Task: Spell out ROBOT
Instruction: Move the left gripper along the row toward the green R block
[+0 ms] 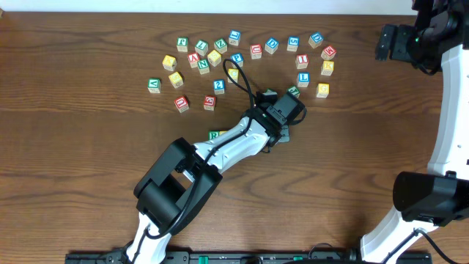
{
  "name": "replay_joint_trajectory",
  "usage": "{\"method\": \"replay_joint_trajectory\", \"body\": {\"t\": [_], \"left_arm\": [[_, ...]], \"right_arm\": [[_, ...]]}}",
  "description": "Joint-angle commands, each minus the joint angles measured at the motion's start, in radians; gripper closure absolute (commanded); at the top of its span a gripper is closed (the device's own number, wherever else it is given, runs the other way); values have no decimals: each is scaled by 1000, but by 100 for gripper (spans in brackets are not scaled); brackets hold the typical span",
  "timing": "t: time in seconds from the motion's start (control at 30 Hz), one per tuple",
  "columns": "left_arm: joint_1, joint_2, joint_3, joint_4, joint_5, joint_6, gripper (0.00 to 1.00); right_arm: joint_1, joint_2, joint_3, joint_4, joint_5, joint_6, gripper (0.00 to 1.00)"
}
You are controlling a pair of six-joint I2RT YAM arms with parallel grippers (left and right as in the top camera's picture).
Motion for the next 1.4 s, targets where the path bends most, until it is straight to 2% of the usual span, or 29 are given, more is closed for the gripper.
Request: {"method": "replay_joint_trajectory", "body": {"t": [0.0, 0.23, 0.43, 0.53, 0.87, 1.03, 1.37], "left_arm": [[5, 4, 32, -9, -5, 16, 76], [77, -73, 58, 15, -67, 79, 76], [125, -50, 58, 48, -67, 192, 90], [127, -36, 58, 47, -56, 214, 92], [107, 14, 56, -33, -54, 188, 92], [106, 16, 56, -51, 6, 174, 93], [105, 16, 56, -92, 27, 155, 92]], "right_arm": [[-3, -1, -1, -1, 0, -13, 1], [-3, -1, -1, -2, 0, -13, 1], [-3, -1, -1, -1, 0, -13, 1], [-3, -1, -1, -1, 0, -13, 1], [-3, -1, -1, -1, 0, -13, 1], [-3, -1, -1, -2, 1, -13, 1], [-3, -1, -1, -2, 0, -13, 1]]}}
